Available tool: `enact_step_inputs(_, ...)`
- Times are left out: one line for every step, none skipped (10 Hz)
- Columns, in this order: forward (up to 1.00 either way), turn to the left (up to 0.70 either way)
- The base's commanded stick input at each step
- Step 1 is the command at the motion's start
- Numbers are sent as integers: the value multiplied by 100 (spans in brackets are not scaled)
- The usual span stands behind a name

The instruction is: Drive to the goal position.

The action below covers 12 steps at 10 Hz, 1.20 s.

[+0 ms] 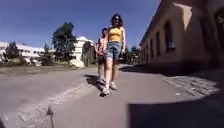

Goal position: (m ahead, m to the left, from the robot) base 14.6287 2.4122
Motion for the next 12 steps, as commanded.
enact_step_inputs(0, -70)
enact_step_inputs(0, -70)
enact_step_inputs(0, -70)
enact_step_inputs(0, -70)
enact_step_inputs(0, -70)
enact_step_inputs(0, -70)
enact_step_inputs(0, -70)
enact_step_inputs(0, -67)
enact_step_inputs(0, -34)
enact_step_inputs(0, 0)
enact_step_inputs(0, 0)
enact_step_inputs(0, 0)
